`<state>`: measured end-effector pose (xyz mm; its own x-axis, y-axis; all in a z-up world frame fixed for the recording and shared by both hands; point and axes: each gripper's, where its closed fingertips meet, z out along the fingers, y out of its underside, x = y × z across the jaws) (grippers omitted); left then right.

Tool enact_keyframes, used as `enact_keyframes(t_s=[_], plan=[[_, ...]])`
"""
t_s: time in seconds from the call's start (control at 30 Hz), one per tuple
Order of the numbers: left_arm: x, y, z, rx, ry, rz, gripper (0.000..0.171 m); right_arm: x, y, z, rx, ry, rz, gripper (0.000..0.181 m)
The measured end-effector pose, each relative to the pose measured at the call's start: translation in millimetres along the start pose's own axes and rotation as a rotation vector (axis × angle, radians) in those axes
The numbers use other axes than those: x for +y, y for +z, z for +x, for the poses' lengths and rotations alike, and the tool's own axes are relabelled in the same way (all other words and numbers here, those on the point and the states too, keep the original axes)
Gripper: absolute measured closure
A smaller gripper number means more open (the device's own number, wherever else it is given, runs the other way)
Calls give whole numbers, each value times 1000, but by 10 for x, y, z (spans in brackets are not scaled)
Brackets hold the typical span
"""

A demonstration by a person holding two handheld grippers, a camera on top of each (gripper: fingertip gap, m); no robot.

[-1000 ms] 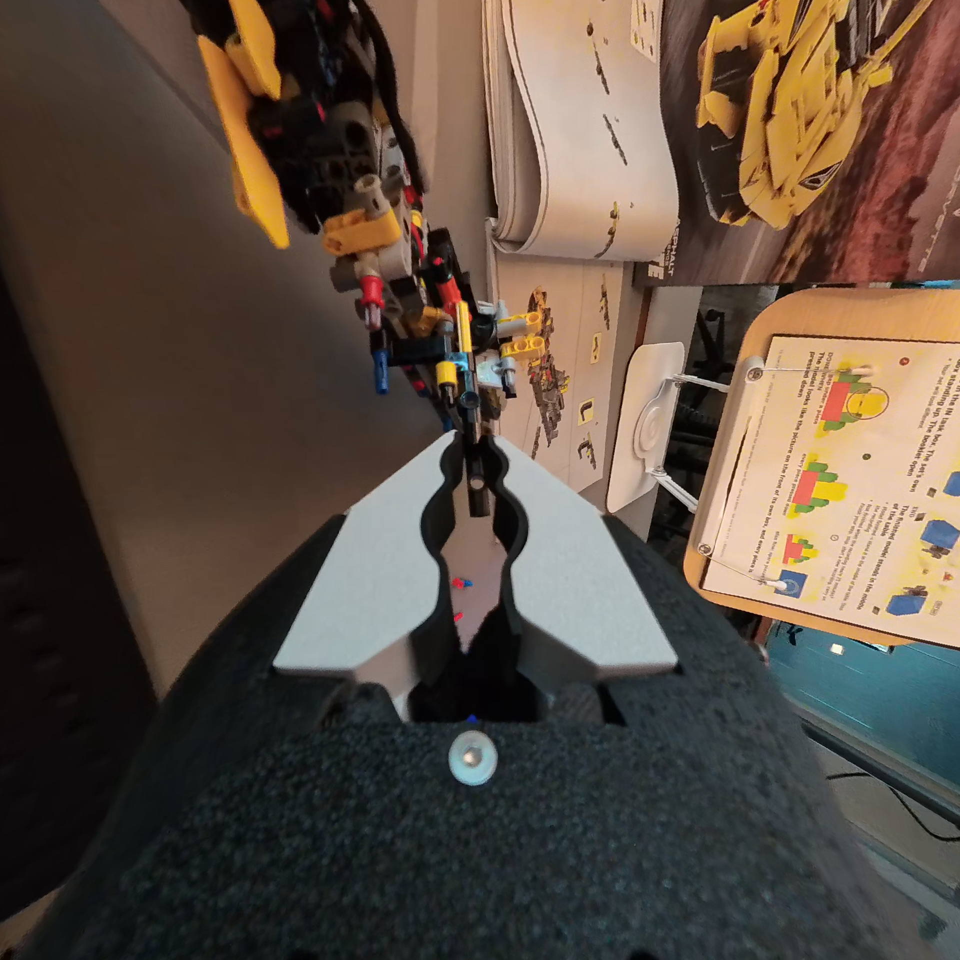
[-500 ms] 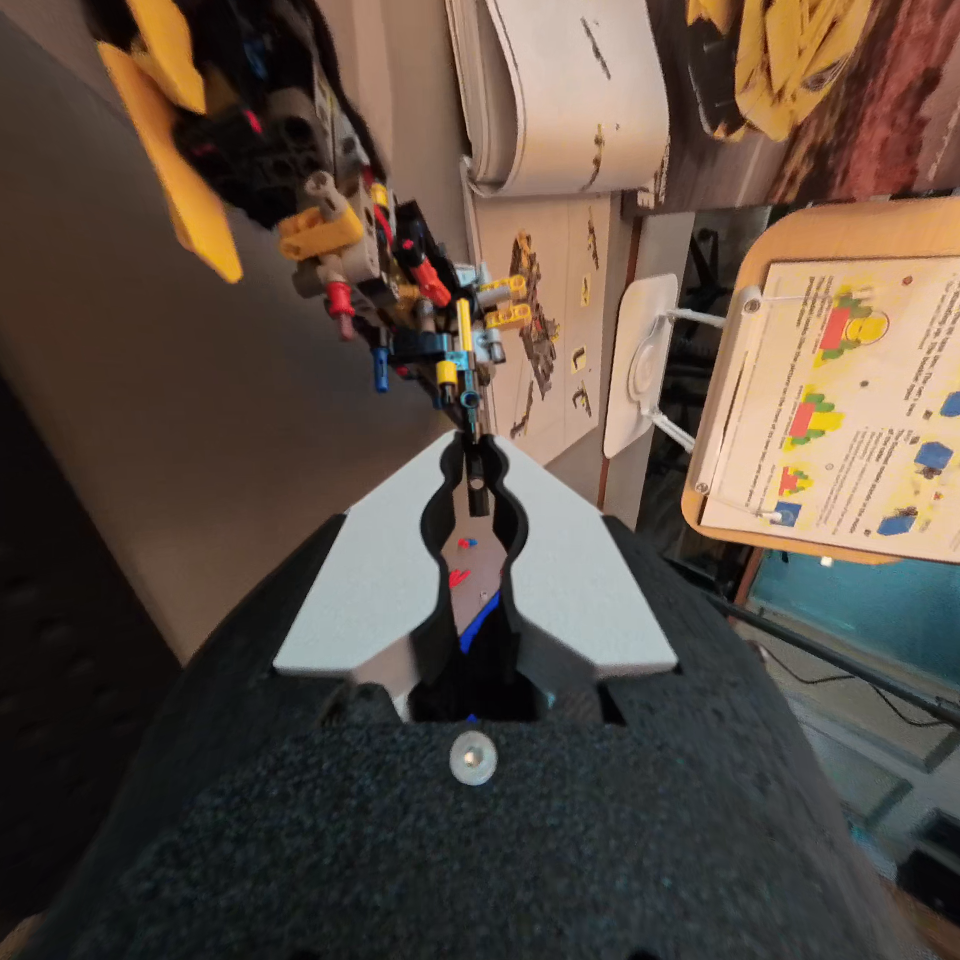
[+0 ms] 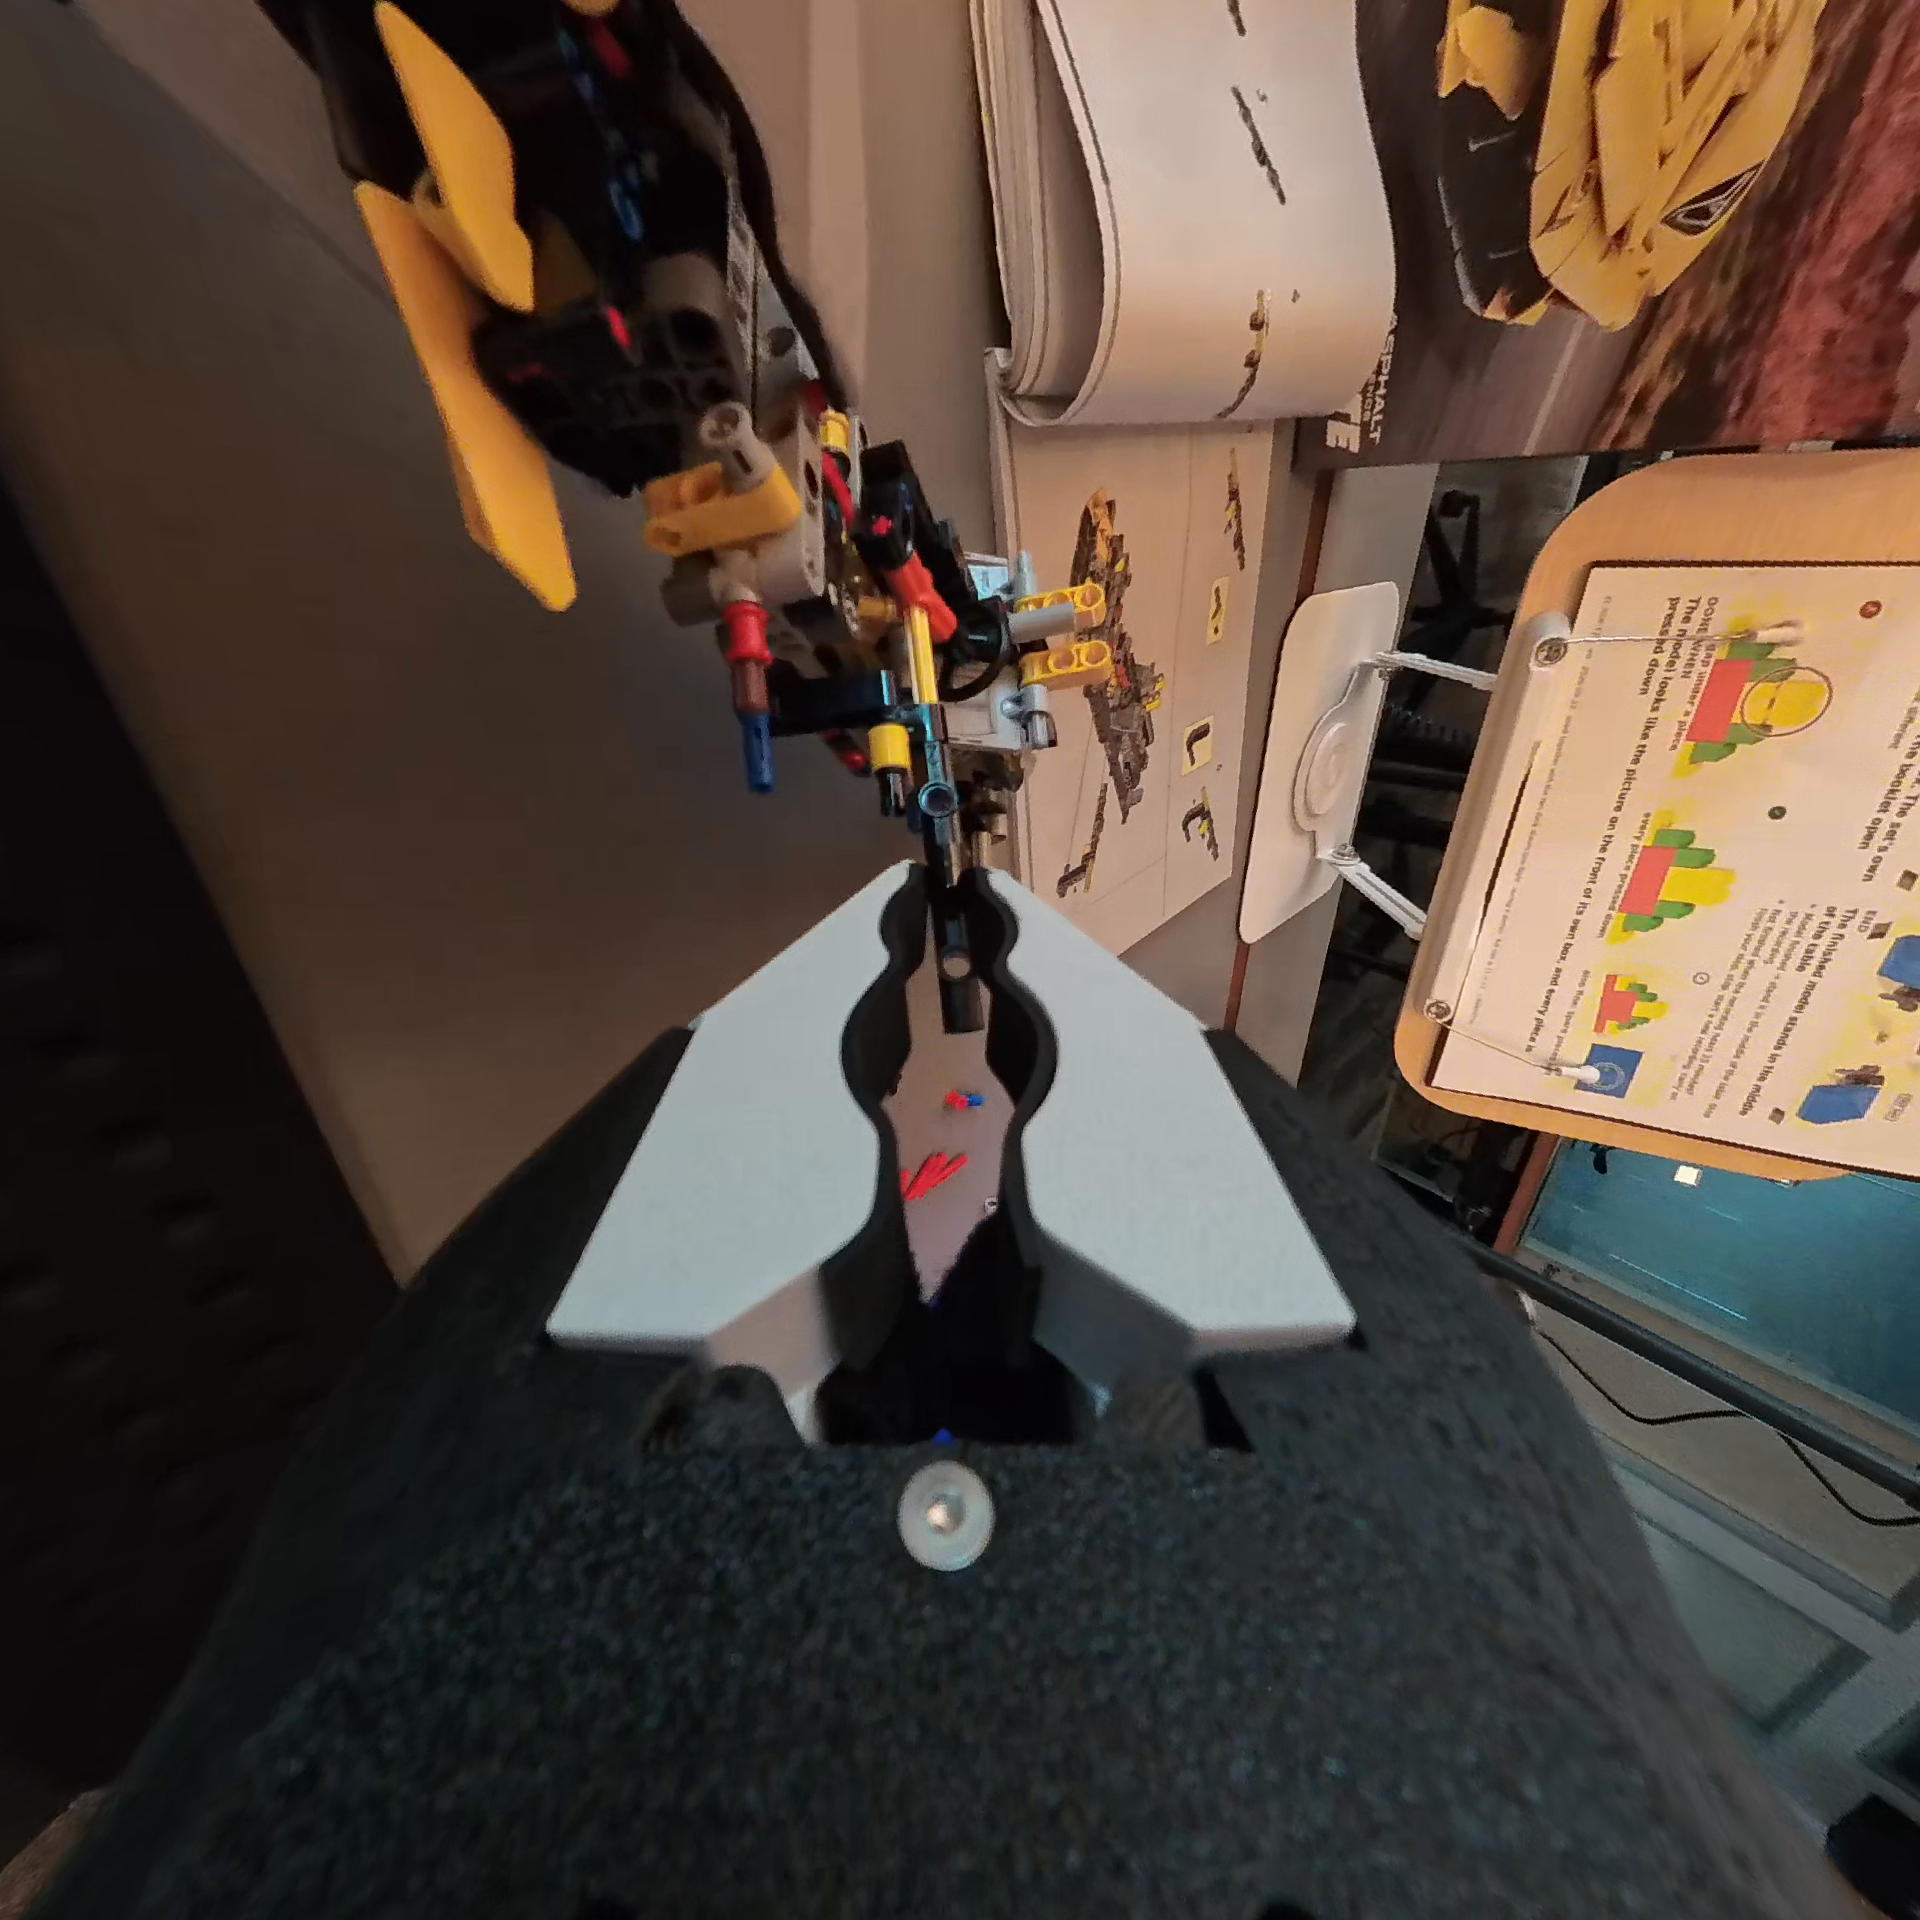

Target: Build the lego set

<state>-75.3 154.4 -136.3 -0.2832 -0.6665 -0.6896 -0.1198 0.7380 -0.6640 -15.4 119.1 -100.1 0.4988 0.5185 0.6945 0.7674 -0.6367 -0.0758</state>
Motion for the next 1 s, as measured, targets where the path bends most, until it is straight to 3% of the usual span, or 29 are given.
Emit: enact_keyframes(t_s=[0.3,0.53,0.7,1.0], plan=[[-18,6,23,3,10,5,137,-6,17,-35,-7,5,14,175],[31,-18,-100,-5,-112,11,138,-24,80,-123,-141,224,194,174],[34,-18,-82,-7,-75,10,138,15,71,-17,-68,228,170,174],[123,-74,-74,-5,-64,15,138,148,74,-34,-69,322,207,174]])
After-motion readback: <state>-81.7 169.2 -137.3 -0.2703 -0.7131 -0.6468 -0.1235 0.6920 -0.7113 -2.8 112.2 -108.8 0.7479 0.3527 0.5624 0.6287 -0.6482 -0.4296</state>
